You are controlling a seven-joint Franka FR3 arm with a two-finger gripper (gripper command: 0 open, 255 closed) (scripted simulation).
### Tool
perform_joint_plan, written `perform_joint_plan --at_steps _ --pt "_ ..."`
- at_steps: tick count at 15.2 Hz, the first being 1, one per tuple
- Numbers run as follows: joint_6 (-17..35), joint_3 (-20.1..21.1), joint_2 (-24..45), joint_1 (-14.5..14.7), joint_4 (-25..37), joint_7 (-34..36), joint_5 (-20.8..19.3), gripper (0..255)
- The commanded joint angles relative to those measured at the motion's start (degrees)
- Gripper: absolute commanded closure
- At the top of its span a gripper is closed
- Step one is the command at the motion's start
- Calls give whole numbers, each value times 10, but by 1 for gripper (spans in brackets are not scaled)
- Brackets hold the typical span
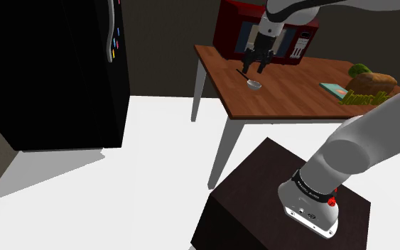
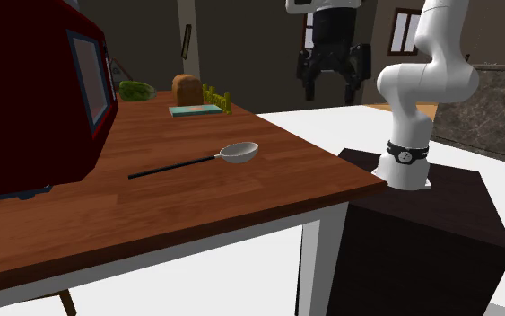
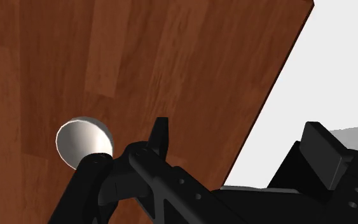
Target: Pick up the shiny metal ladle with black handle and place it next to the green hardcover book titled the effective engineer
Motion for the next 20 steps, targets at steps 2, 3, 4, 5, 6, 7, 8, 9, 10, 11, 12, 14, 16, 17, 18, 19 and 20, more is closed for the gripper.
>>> perform_joint_plan --at_steps 2,3,4,5,6,7,8,9,10,11,12,14,16,17,18,19,20 --pt "34 -20 52 -9 27 -13 10 0" --pt "43 -27 70 -12 38 -18 15 0" --pt "52 -33 88 -15 49 -23 21 0" --pt "61 -39 106 -18 61 -28 27 0" --pt "69 -45 124 -22 73 -34 34 0" --pt "77 -50 143 -25 85 -39 41 0" --pt "83 -55 161 -29 99 -45 49 0" --pt "90 -60 180 -33 113 -51 58 0" --pt "95 -64 199 -38 127 -57 67 0" --pt "100 -68 218 -43 142 -63 77 0" --pt "104 -71 237 -49 158 -70 87 0" --pt "111 -77 275 -61 191 -81 108 0" --pt "115 -80 313 -75 226 -92 129 0" --pt "116 -82 333 -83 245 -97 139 0" --pt "117 -82 352 -91 264 -102 150 0" --pt "117 -83 372 -99 284 -106 160 0" --pt "116 -82 391 -109 305 -109 169 0"
